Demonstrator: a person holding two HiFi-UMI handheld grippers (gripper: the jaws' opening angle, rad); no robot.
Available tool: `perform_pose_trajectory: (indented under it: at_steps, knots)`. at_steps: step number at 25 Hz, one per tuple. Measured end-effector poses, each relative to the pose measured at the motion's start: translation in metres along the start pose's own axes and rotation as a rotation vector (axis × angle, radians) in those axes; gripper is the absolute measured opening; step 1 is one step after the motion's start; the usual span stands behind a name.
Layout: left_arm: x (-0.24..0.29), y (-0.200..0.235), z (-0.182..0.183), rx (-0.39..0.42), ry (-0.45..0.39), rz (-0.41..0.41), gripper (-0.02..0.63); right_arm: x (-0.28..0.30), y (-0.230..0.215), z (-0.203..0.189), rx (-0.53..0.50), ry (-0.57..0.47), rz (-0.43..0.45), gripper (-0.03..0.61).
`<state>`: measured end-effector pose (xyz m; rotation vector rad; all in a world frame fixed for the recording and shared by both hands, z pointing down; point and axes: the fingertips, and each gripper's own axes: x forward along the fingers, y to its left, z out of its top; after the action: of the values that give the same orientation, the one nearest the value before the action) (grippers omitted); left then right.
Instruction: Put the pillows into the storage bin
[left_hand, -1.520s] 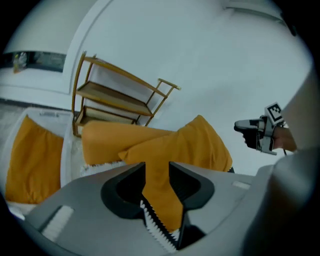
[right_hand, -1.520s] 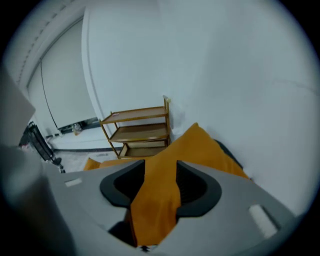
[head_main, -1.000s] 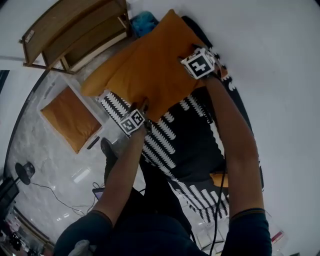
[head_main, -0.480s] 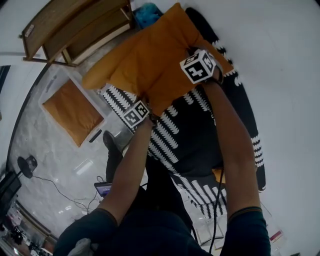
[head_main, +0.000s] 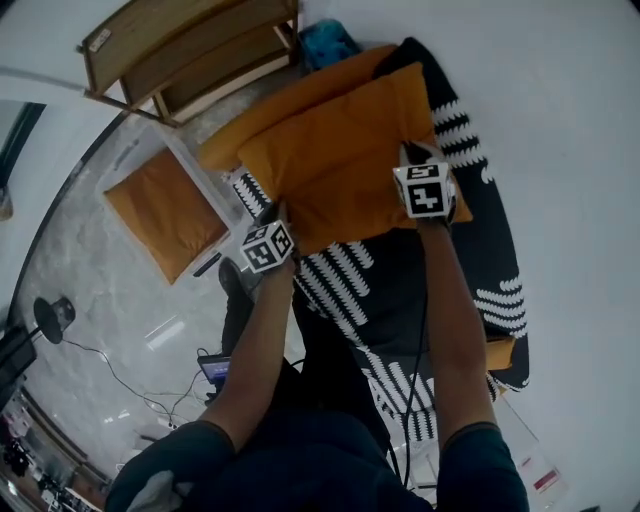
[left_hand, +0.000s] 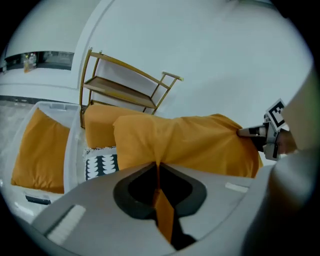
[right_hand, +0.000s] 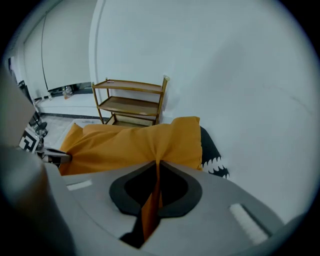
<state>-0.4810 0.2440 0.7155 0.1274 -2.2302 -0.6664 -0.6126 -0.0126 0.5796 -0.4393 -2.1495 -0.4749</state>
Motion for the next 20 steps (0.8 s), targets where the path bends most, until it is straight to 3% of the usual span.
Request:
perform_pose_trajectory:
  at_steps: [5, 10, 20]
  knots:
    - [-0.043, 0.025, 0.026, 0.07, -0.021, -0.004, 0.011, -0.035, 0.033, -0.004, 0.1, -0.022, -0.018, 0.014]
    - [-0.086, 0.067, 0.073, 0.144, -0.096, 0.029, 0.009, -0.054, 0.087, 0.004, 0.156, -0.049, 0.012, 0.014]
    - [-0.147, 0.188, 0.172, 0.217, -0.193, 0.144, 0.009, -0.035, 0.218, 0.071, 0.216, -0.11, 0.104, 0.015]
